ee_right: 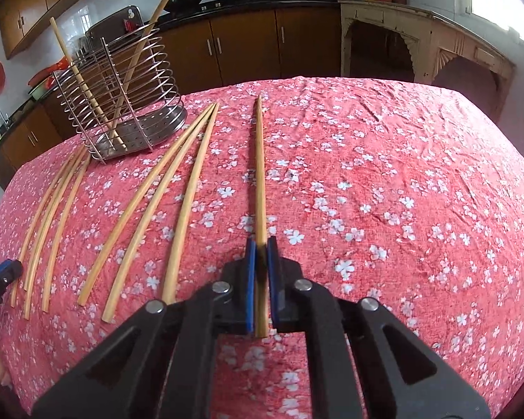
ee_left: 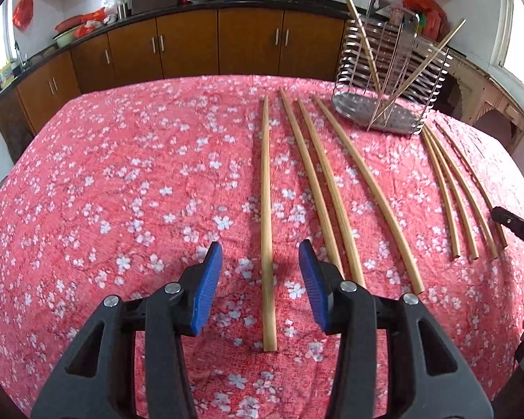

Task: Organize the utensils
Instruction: 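Close the right gripper on the next chopstick while the left gripper grasps another chopstick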

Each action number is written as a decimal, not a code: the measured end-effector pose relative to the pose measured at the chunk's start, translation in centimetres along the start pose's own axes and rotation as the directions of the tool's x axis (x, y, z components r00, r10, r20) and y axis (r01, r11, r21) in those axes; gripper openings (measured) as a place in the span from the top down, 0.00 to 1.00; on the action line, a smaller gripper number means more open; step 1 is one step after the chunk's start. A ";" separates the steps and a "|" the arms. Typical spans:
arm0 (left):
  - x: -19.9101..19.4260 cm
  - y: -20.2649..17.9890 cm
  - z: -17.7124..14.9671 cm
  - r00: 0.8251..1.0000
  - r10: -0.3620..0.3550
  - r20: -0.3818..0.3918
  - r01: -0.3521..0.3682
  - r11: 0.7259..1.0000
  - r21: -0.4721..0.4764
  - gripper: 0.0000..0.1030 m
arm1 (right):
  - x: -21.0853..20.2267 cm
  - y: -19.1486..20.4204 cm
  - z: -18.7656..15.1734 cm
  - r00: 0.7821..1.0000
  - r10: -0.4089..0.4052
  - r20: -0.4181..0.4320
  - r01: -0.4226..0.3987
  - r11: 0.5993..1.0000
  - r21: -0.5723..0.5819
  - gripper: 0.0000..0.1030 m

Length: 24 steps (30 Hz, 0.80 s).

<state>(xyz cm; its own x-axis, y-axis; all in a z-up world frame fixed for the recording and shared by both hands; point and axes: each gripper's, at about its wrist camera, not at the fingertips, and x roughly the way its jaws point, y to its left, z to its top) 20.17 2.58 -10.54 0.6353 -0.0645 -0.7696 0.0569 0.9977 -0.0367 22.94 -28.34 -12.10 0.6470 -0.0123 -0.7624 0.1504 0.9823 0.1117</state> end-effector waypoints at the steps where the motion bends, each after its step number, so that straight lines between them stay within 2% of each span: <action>1: -0.1 0.0 0.0 1.000 -0.004 0.004 0.004 1.000 -0.002 0.55 | -0.1 0.0 -0.1 1.000 0.002 0.000 -0.002 1.000 0.002 0.92; 13: 0.2 -0.6 0.1 0.999 0.034 -0.007 -0.034 0.999 0.025 0.56 | -0.3 -0.2 -0.1 1.000 0.003 -0.002 -0.003 1.000 0.003 0.92; 24: 0.2 -0.7 0.1 0.999 0.035 -0.007 -0.035 0.999 0.026 0.56 | -0.3 -0.3 0.0 1.000 0.008 -0.002 -0.008 1.000 0.009 0.92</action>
<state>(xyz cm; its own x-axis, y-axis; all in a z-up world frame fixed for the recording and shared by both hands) 20.32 1.87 -10.56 0.6314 -0.0290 -0.7749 0.0548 0.9985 0.0073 22.68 -28.60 -11.94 0.6463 -0.0041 -0.7631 0.1521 0.9806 0.1236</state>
